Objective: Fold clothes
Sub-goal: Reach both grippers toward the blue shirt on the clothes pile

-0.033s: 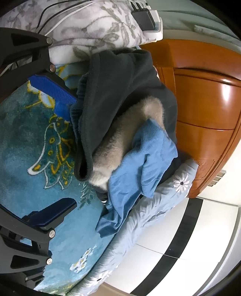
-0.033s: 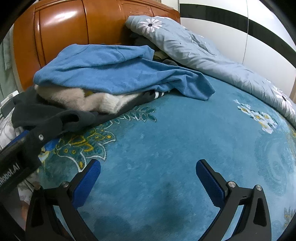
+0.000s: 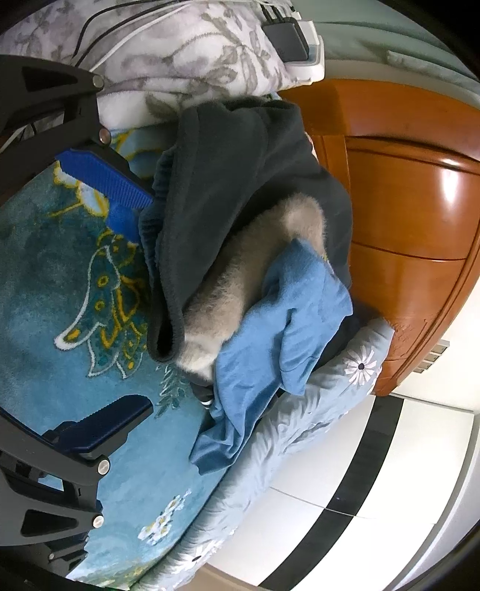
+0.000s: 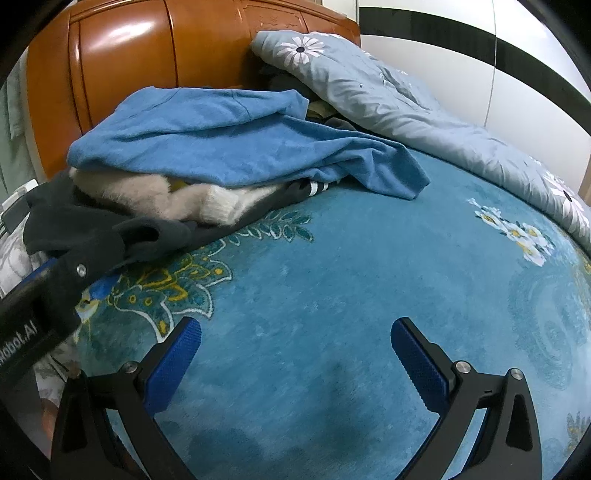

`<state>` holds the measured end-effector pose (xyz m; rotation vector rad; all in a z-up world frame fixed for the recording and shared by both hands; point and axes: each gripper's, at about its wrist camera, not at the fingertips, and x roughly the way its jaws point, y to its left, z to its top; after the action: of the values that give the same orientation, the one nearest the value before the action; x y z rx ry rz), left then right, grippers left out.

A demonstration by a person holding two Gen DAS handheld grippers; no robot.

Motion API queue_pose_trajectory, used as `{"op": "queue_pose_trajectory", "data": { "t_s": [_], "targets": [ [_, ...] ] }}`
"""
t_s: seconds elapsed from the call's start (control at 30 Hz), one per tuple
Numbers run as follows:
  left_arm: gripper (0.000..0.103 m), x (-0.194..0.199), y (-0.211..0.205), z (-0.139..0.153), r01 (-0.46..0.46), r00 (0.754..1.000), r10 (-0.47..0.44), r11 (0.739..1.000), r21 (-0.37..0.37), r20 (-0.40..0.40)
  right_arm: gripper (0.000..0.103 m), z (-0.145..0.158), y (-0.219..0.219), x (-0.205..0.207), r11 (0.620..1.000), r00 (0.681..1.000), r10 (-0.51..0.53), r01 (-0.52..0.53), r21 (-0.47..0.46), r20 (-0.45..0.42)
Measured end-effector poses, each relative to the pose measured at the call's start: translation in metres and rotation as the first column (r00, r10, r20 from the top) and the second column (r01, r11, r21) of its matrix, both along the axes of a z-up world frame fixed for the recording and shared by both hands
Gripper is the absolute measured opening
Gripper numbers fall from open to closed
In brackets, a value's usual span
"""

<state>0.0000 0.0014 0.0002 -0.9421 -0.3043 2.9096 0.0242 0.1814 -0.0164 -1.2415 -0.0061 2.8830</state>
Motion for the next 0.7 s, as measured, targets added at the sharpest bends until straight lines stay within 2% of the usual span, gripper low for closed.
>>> {"op": "queue_pose_trajectory", "data": {
  "t_s": [0.4,0.53,0.63,0.7],
  "targets": [
    [0.103,-0.002,-0.002,-0.003,0.016,1.000,-0.016,0.999,0.030,-0.006,0.103,0.006,-0.015,0.005,1.000,1.000,-0.003,0.003,0.015,-0.004],
    [0.103,0.005,-0.009,0.001,0.016,0.999,-0.013,0.998,0.067,-0.051,0.103,0.012,-0.014,0.008,0.999,1.000,0.004,-0.003,0.038,-0.021],
    [0.103,0.015,-0.013,0.004,0.052,0.991,-0.034,0.988,0.144,-0.128,0.103,0.018,-0.018,0.009,0.999,0.999,0.024,-0.022,0.047,-0.044],
    [0.103,0.019,-0.016,0.007,0.064,0.986,-0.037,0.984,0.168,-0.160,0.103,0.022,-0.022,0.011,0.998,0.997,0.047,-0.045,0.047,-0.061]
  ]
}}
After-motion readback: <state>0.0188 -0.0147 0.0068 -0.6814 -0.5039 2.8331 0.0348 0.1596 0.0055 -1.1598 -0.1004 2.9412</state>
